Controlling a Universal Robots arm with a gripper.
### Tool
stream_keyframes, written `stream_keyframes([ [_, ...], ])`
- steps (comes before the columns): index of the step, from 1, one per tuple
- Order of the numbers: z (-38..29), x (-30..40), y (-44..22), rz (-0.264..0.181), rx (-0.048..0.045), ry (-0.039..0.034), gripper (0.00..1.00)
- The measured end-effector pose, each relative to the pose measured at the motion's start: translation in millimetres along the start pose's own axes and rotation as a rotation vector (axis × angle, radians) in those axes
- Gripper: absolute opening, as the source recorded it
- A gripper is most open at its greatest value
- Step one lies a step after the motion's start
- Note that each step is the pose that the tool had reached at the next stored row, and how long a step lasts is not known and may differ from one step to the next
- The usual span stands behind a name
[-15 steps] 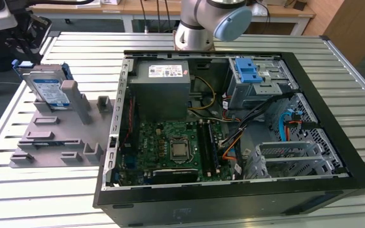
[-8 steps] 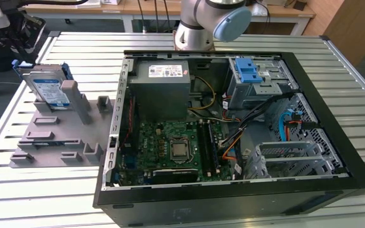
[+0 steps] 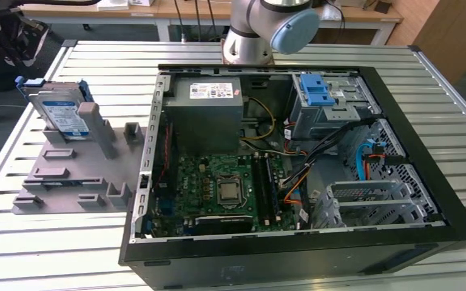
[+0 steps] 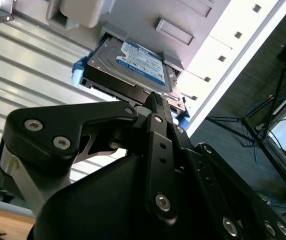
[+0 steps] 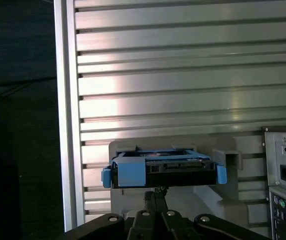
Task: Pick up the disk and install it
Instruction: 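Reach for the disk, then pick up the disk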
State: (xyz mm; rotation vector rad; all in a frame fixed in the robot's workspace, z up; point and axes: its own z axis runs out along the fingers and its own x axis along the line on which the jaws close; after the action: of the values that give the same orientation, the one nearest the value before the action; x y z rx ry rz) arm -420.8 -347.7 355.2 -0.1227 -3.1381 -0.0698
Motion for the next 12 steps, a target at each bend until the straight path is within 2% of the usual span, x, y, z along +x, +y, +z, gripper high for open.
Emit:
stream_keyframes([
  [2,0.5,4.0,-0.2,0.000,0.0000,0.0000,0.11],
  [12,0.6,4.7,-0.3,0.000,0.0000,0.0000,0.11],
])
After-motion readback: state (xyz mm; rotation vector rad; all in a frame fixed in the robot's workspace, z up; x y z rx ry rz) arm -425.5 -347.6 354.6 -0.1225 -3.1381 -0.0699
